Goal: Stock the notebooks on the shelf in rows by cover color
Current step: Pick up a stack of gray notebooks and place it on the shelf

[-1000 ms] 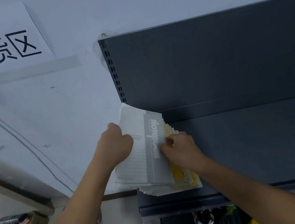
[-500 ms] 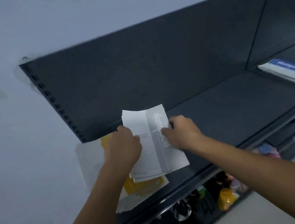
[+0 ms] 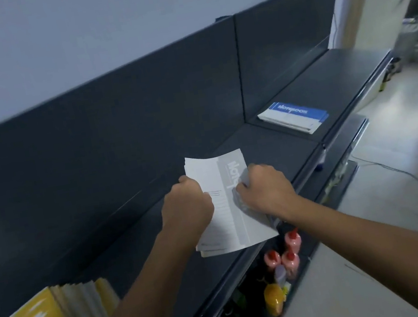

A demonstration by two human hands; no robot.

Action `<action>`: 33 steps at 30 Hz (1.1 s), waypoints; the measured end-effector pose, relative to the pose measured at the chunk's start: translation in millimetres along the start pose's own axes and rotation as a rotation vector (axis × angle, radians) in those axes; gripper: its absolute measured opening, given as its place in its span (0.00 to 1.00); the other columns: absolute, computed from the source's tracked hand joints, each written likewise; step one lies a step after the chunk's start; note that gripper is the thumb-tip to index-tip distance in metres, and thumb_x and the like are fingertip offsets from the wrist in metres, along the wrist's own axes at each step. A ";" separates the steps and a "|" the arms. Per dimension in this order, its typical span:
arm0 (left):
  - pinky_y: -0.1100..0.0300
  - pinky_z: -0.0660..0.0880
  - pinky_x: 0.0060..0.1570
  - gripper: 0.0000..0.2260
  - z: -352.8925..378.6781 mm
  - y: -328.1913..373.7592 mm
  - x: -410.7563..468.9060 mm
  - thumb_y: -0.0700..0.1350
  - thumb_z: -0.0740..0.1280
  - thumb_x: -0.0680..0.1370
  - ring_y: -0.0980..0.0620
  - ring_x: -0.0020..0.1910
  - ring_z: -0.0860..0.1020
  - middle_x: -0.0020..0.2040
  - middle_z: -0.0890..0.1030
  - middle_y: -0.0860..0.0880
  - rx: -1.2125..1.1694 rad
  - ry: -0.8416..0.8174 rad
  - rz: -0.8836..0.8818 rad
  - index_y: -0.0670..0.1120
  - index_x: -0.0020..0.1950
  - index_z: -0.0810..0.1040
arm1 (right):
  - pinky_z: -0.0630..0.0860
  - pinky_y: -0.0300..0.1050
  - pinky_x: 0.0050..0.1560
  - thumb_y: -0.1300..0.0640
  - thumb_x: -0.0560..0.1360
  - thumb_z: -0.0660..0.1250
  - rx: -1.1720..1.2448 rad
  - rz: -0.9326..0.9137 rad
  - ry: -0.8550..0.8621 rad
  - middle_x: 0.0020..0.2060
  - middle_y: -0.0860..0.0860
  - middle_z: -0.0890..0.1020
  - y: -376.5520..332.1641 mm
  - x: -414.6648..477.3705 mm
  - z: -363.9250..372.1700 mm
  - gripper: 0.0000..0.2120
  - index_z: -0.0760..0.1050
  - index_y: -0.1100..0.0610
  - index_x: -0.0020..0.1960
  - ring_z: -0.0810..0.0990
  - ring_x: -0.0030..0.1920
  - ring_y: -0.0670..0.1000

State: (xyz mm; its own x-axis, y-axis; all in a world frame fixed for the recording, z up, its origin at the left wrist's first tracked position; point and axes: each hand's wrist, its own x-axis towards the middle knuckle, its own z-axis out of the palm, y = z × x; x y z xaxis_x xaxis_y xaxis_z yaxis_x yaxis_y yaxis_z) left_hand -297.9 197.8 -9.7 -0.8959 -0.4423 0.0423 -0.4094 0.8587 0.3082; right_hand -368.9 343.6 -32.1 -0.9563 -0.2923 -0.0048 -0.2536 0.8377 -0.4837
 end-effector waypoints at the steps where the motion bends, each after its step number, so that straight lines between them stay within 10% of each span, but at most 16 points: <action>1: 0.53 0.70 0.42 0.10 6.9 17.8 8.0 0.45 0.62 0.81 0.39 0.53 0.77 0.55 0.77 0.40 -0.001 0.001 0.020 0.39 0.54 0.68 | 0.72 0.48 0.44 0.50 0.78 0.61 -0.006 0.003 0.013 0.52 0.56 0.79 16.8 9.2 -6.8 0.10 0.70 0.57 0.48 0.79 0.51 0.62; 20: 0.55 0.72 0.38 0.11 113.4 273.4 143.3 0.48 0.63 0.81 0.47 0.46 0.76 0.48 0.73 0.48 -0.015 -0.111 0.101 0.43 0.56 0.67 | 0.71 0.49 0.40 0.53 0.78 0.61 -0.026 0.084 0.115 0.43 0.52 0.73 248.0 157.3 -104.6 0.08 0.68 0.57 0.44 0.75 0.42 0.58; 27: 0.59 0.66 0.30 0.08 141.1 333.4 214.7 0.46 0.62 0.80 0.50 0.40 0.74 0.43 0.73 0.49 -0.023 -0.137 0.191 0.44 0.53 0.65 | 0.73 0.50 0.45 0.50 0.78 0.62 -0.015 0.172 0.117 0.53 0.56 0.78 295.5 223.4 -131.8 0.12 0.72 0.59 0.53 0.79 0.53 0.63; 33: 0.54 0.68 0.40 0.15 166.1 387.8 273.9 0.47 0.61 0.81 0.45 0.44 0.72 0.53 0.78 0.42 -0.016 -0.131 0.273 0.38 0.62 0.67 | 0.80 0.54 0.48 0.50 0.75 0.61 -0.031 0.239 0.151 0.52 0.56 0.80 334.6 277.8 -154.8 0.13 0.74 0.58 0.54 0.81 0.49 0.61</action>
State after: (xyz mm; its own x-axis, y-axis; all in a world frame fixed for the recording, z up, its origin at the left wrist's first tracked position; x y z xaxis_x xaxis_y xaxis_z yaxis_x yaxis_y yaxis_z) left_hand -730.7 452.7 -36.5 -0.9875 -0.1575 0.0034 -0.1483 0.9368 0.3169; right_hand -741.9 614.2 -59.8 -0.9998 -0.0146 0.0163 -0.0204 0.8891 -0.4573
